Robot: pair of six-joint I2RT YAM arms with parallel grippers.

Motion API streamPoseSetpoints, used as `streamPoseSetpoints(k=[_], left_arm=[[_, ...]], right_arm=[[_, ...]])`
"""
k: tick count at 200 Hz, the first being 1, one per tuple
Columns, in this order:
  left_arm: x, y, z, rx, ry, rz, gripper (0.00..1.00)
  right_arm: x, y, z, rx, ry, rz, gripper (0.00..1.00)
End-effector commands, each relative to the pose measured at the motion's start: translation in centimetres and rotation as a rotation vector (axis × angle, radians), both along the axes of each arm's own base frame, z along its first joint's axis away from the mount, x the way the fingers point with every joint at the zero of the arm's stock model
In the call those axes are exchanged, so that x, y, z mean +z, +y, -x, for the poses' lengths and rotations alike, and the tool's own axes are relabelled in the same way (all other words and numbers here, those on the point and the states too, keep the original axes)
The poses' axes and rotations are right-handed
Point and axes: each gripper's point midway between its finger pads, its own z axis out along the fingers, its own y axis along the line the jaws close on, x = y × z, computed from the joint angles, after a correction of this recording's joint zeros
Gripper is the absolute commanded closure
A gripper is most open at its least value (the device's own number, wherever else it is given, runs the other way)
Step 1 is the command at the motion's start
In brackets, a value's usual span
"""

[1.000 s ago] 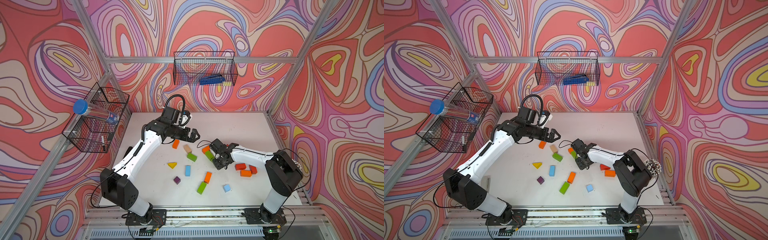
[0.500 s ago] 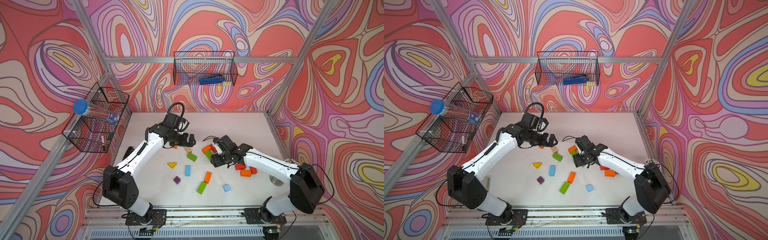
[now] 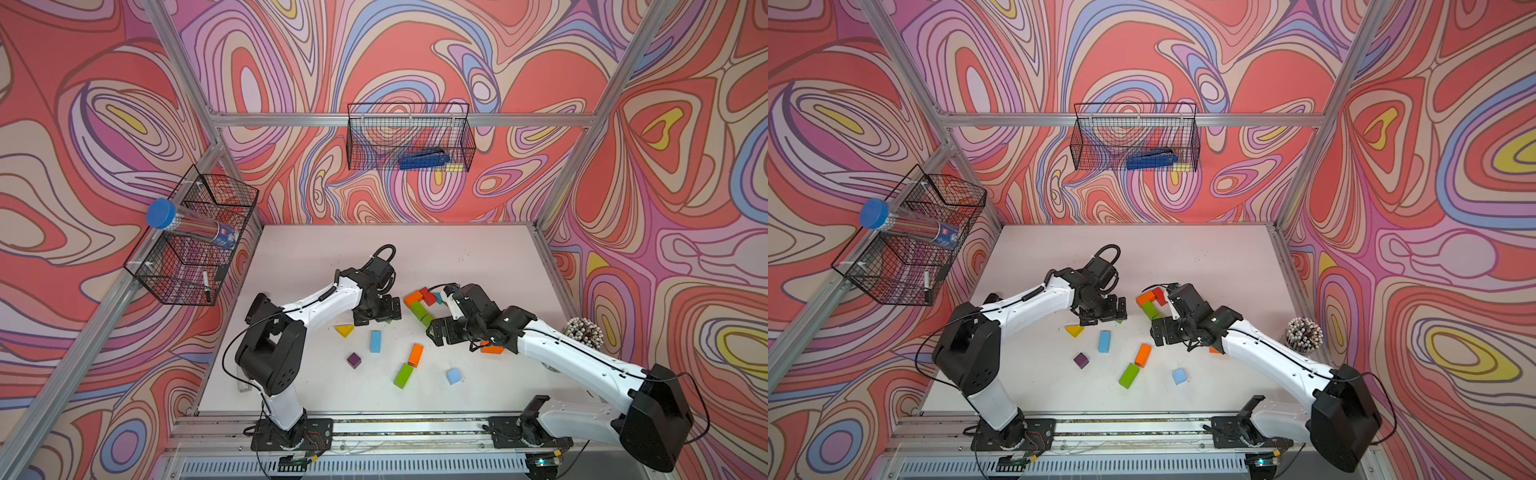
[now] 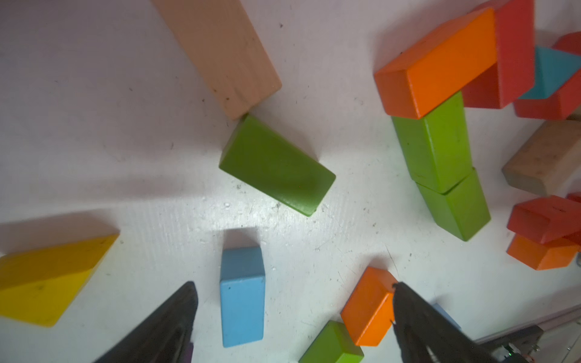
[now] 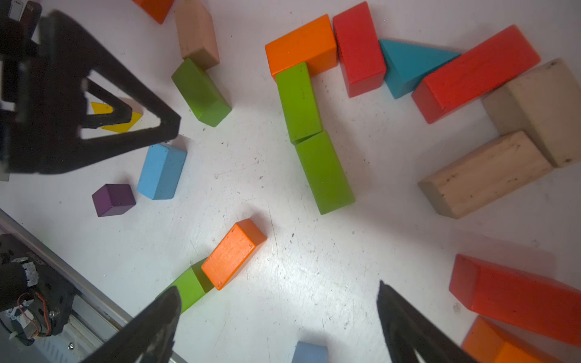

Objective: Assemble a heart with building blocks
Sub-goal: Pick up the building block from the center of the board.

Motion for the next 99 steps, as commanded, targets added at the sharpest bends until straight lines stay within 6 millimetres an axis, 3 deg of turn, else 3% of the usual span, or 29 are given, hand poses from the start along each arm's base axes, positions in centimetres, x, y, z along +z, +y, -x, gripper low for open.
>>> streamPoseSetpoints(k=[1,50,99], left_arm=[[-0.5,-0.2,-2.4,0.104,-0.036,-0.021,0.06],[-1.4,-1.9,-5.5,0.103,-0.070,-0.025,0.19],[-2.1,-1.9,-6.3,0.092,-0.074,-0.055,0.41]], right_arm=[[0.8,-0.1,0.2,-0.007,-0.028,-0.043,0.02],[0.9,-0.6,0.7,-0.004,-0.046,-0.043,0.02],[1.1,-0.7,0.6,-0.011,-0.058,-0.043,0.02]])
